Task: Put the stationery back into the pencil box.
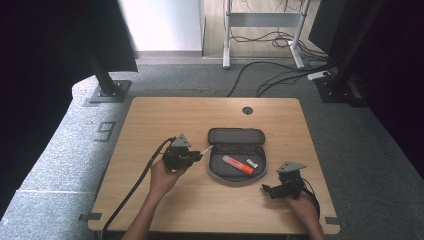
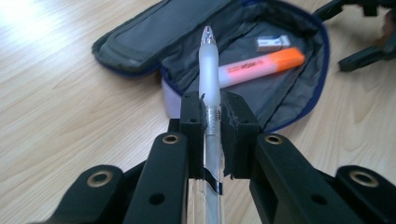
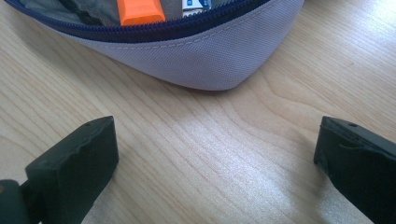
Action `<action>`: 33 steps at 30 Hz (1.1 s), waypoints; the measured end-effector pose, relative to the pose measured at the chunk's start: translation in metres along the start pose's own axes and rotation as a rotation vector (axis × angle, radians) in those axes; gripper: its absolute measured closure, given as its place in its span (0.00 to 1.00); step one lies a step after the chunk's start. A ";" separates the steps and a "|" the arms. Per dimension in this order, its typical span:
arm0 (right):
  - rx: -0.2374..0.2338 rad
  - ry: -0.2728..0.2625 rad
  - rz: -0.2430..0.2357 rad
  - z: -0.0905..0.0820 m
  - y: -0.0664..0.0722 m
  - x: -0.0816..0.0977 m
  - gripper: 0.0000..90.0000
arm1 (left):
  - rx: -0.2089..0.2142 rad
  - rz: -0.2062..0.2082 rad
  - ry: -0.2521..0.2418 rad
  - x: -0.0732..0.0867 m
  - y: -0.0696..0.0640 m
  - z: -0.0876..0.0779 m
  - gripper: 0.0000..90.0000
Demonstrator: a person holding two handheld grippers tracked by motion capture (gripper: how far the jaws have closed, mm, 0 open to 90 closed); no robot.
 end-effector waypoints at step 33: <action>0.000 -0.001 0.000 0.000 0.000 0.000 0.00 | 0.078 0.099 0.026 -0.049 -0.031 0.044 0.88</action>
Point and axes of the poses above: each handheld gripper's, and its own axes: z roughly forward along the jaws, x roughly out of its underside, y roughly to its left, the point moved 3 cm from there along z, roughly forward along the jaws, and after that the axes turned 4 degrees about -z, right-handed, at the moved point
